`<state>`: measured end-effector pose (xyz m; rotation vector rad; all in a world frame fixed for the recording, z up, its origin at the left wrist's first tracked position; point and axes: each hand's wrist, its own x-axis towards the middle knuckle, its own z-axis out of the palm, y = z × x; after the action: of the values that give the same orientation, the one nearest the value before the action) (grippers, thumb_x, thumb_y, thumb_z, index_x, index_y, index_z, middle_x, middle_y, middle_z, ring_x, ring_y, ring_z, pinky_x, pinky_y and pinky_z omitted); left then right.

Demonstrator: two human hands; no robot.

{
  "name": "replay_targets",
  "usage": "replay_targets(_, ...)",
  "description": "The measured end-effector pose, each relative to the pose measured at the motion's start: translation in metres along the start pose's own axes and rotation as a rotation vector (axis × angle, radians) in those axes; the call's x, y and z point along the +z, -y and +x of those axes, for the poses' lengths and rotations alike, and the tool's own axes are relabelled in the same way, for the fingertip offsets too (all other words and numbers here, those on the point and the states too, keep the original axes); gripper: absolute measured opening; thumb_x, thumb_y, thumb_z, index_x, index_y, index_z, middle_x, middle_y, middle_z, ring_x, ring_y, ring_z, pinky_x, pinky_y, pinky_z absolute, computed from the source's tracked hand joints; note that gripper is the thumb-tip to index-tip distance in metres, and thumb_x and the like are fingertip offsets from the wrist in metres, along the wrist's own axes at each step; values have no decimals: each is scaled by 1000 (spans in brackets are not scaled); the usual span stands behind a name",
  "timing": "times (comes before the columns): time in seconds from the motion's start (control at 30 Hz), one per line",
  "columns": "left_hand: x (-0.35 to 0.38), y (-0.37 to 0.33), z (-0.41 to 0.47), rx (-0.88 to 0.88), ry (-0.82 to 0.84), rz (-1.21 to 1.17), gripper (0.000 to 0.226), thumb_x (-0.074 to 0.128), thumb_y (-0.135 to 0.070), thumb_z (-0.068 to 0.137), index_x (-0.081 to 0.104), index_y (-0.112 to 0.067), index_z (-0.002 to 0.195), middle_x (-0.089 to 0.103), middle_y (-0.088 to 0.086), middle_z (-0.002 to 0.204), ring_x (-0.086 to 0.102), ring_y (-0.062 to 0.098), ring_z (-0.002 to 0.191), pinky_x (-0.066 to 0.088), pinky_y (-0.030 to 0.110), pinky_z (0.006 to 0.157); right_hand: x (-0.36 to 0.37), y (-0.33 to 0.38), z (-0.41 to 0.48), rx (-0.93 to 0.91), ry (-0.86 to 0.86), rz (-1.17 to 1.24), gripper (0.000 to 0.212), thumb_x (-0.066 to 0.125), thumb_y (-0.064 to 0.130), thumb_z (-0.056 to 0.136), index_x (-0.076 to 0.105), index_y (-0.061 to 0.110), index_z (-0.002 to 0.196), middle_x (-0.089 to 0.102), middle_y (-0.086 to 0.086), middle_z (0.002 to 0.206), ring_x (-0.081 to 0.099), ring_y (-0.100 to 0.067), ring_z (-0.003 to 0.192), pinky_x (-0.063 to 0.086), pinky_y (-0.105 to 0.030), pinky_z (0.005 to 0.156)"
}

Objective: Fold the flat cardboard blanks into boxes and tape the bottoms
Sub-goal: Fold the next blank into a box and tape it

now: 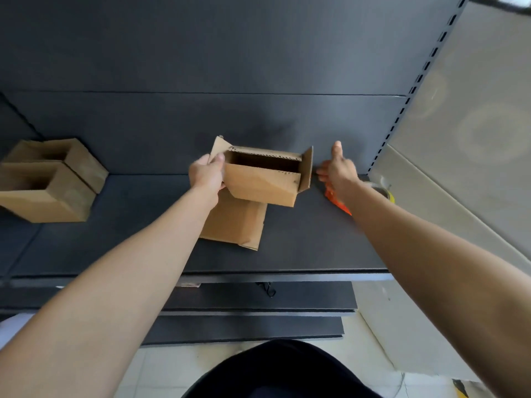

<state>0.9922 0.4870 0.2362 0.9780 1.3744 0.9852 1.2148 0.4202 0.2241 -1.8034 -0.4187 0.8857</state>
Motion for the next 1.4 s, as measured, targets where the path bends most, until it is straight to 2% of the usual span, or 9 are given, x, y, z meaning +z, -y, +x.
replay_targets(0.17, -57, -1, 19, 10, -177, -62, 24, 54, -19, 98, 54, -27, 75, 55, -9, 80, 56, 14, 89, 49, 39, 95, 61, 1, -15, 56, 195, -195, 43, 41, 54, 95, 52, 13, 89, 47, -4, 70, 41, -15, 56, 30, -26, 50)
replay_targets(0.3, -99, 3, 29, -8, -282, -104, 41, 54, -21, 98, 49, -10, 136, 60, -4, 106, 55, 16, 105, 50, 38, 94, 97, -17, -22, 126, 332, -415, 19, 54, 30, 94, 56, 11, 100, 31, 1, 62, 25, -15, 52, 30, -26, 55)
replay_targets(0.47, -128, 14, 39, -27, -301, -83, 25, 52, -21, 98, 59, -12, 121, 63, 1, 103, 60, 20, 102, 53, 37, 85, 126, -41, -21, 245, 338, -522, 12, 57, 12, 94, 51, 7, 84, 40, -2, 62, 35, -13, 51, 51, -28, 81)
replay_targets(0.63, -135, 23, 51, -58, -269, -83, 14, 52, -20, 98, 60, -15, 109, 62, -2, 90, 60, 20, 93, 55, 36, 79, 131, -55, -13, 272, 323, -449, 11, 64, 11, 86, 55, 10, 80, 50, -5, 68, 46, -18, 54, 43, -29, 52)
replay_targets(0.9, -132, 22, 67, -75, -235, -47, 30, 53, -23, 98, 59, -10, 124, 65, 6, 112, 63, 21, 102, 56, 39, 82, 127, -63, -10, 210, 334, -352, 26, 56, 5, 90, 48, 16, 68, 49, 0, 68, 45, -12, 56, 40, -19, 45)
replay_targets(1.07, -117, 16, 79, -68, -227, -87, 22, 52, -21, 99, 58, -12, 117, 61, 3, 114, 60, 21, 104, 55, 40, 85, 102, -33, 6, 216, 89, -287, 11, 50, -1, 86, 59, 6, 86, 54, -7, 81, 57, -23, 86, 50, -32, 79)
replay_targets(1.17, -105, 13, 87, -76, -219, -85, 34, 53, -23, 98, 55, -12, 130, 61, 6, 122, 60, 22, 106, 55, 41, 85, 82, -15, 3, 182, 65, -203, 26, 48, 0, 90, 44, 15, 69, 47, -3, 72, 53, -18, 66, 49, -27, 63)
replay_targets(1.27, -89, 14, 93, -90, -204, -109, 20, 51, -23, 98, 61, -11, 111, 61, 6, 114, 59, 24, 103, 55, 41, 85, 71, -10, 1, 205, 14, -136, 31, 38, -6, 91, 39, 12, 65, 43, -5, 63, 43, -11, 35, 35, -16, 37)
replay_targets(1.4, -77, 20, 90, -122, -199, -153, 16, 48, -20, 100, 59, -16, 110, 56, 7, 111, 56, 25, 100, 54, 43, 86, 75, -11, -8, 314, 63, -124, 20, 66, 11, 85, 53, 14, 70, 45, -1, 60, 37, -12, 44, 28, -20, 51)
